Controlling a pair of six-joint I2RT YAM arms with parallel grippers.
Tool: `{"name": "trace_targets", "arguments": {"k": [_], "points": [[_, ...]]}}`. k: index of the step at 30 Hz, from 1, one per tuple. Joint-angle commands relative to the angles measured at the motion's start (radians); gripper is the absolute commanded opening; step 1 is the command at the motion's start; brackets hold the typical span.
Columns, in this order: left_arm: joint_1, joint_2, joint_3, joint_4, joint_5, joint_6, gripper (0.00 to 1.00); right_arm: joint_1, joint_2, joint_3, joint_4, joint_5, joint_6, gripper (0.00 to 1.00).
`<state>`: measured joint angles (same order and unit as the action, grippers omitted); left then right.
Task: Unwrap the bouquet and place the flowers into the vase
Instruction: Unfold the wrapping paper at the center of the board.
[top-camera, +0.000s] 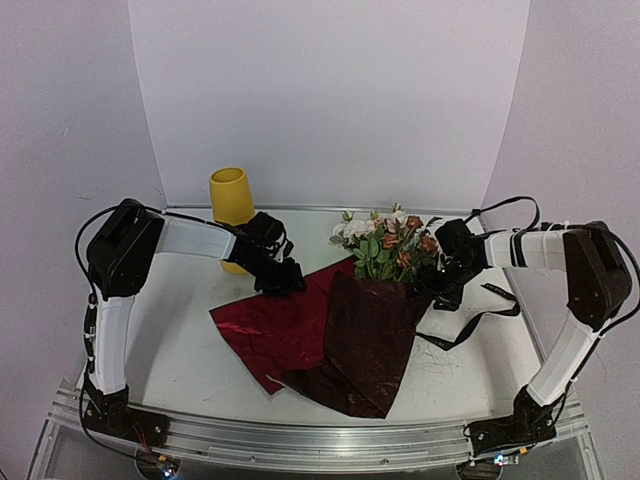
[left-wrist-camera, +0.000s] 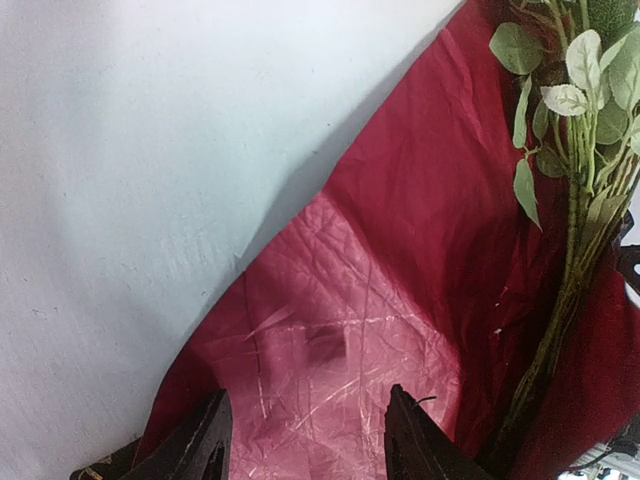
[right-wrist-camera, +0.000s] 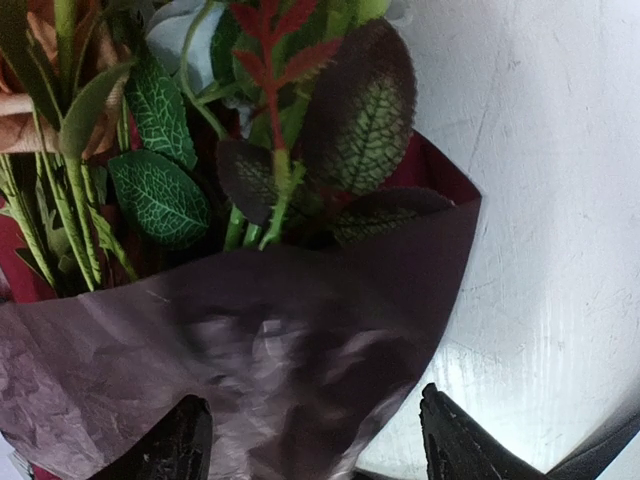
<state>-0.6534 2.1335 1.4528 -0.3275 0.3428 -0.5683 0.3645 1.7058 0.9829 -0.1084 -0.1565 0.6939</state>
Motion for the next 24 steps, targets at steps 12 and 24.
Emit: {"name": "trace_targets", "arguments": {"k": [12,24], "points": [[0.001,-0.026,0.031,-0.043,0.023,0.039,0.57,-0.003,-0.105,-0.063,-0.039,0.036,0.033,0.69],[0.05,-0.088,0.049,-0.129,-0.097,0.09,0.64,-0.003,-0.022,-0.04,-0.005,-0.044,0.049,0.52]]}}
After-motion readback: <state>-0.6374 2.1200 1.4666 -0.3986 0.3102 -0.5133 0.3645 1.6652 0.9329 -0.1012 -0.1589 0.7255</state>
